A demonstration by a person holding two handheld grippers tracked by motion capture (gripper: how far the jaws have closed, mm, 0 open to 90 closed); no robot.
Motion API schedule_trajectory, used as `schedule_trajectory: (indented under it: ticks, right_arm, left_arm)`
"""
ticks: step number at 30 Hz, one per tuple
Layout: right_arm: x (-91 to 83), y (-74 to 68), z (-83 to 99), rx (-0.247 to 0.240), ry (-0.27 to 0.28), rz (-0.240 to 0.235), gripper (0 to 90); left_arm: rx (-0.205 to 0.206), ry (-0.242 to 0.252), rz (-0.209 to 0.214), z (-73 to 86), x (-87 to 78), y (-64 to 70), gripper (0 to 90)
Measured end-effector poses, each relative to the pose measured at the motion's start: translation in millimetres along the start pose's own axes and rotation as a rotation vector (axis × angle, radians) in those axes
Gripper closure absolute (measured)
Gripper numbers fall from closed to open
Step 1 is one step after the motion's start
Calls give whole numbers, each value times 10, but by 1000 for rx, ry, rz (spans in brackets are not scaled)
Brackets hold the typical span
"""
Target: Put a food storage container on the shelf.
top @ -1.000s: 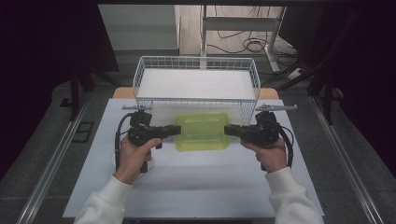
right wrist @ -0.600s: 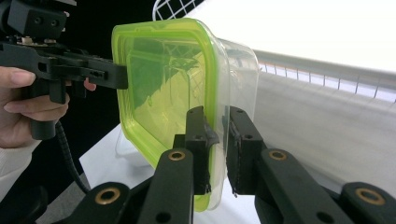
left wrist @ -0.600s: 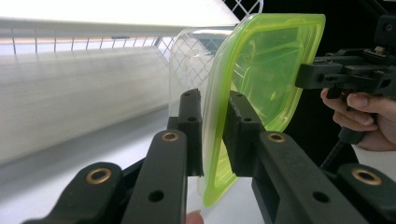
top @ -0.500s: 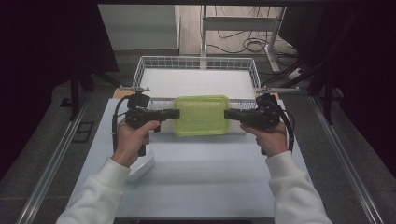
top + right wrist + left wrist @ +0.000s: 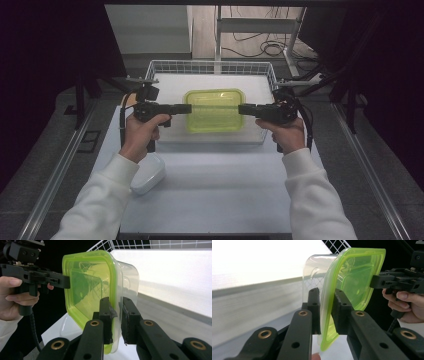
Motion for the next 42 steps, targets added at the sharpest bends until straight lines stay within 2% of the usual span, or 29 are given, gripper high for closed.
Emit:
schedule_trajectory:
  ticks: [8,13,22,34,35,39,40,42]
  right_arm:
    - [36,54,-108,5,12,-3,797]
    - [68,108,-223,22,18,-3,797]
    - [133,203,-368,42,19,-4,798]
    - [284,388,-532,86,13,-19,799]
    - [326,420,-565,93,4,-18,798]
    - [420,475,-615,114,-3,-19,799]
    - [450,493,-618,124,-8,-18,799]
    - [475,517,-620,127,-13,-12,799]
  left_arm:
    - [16,-9,-10,-140,28,-56,787]
    - [32,-17,-18,-288,62,-111,788]
    - [30,-27,-8,-444,133,-227,788]
    - [7,-52,-12,-616,240,-408,787]
    - [5,-64,-12,-636,254,-467,788]
    - [-12,-59,-15,-678,282,-554,788]
    - [-23,-62,-18,-676,318,-618,788]
    - [-27,-63,-21,-673,334,-648,789]
Point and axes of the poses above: each handheld gripper's, and its own axes: x roughly forward along the jaws, z roughly out of its underside, y roughly to its right, the point moved 10 cm from there along x, roughly forward along the jaws, and after that the axes turned 8 degrees about x, right-handed, at the moved point
